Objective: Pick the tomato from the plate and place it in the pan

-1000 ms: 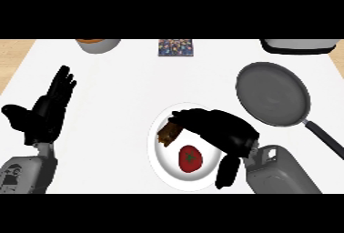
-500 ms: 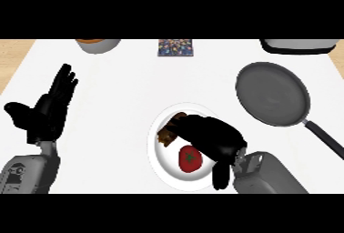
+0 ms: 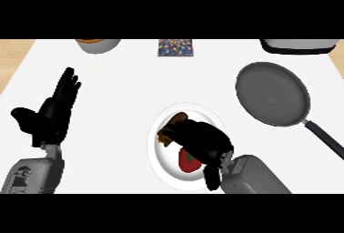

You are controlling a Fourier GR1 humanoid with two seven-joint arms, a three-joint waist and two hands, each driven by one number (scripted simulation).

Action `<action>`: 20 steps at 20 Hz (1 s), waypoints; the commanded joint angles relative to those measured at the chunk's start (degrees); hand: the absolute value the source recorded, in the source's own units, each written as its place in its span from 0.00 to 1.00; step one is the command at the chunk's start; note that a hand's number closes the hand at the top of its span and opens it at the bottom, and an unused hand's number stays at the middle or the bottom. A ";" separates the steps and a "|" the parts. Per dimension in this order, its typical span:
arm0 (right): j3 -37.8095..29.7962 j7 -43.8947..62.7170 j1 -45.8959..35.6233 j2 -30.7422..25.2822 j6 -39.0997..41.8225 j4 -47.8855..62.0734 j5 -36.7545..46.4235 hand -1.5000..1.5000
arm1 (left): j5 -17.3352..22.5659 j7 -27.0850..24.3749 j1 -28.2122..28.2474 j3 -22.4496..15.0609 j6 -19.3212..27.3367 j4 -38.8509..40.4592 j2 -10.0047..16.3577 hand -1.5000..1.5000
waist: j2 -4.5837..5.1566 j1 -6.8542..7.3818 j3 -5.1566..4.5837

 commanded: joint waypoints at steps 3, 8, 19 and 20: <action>0.36 -0.08 -1.45 3.10 1.52 3.91 4.69 0.00 | 0.86 1.02 -1.44 1.70 -2.49 0.64 0.54 0.50 | -0.01 0.02 0.00; 0.55 -4.39 0.07 1.68 -1.15 9.02 7.92 0.00 | -0.76 0.70 -0.87 1.52 -1.72 0.50 -0.28 0.50 | 0.00 0.00 0.01; 3.52 -12.33 -0.03 2.97 -0.65 9.24 11.00 1.00 | -0.67 0.63 1.85 1.99 -3.12 -1.81 -0.77 0.50 | -0.13 0.15 0.01; 2.92 -15.07 -2.36 3.51 -4.22 13.89 12.06 1.00 | -1.85 -2.63 1.13 2.15 -2.04 1.00 -1.60 0.50 | 0.01 0.19 0.01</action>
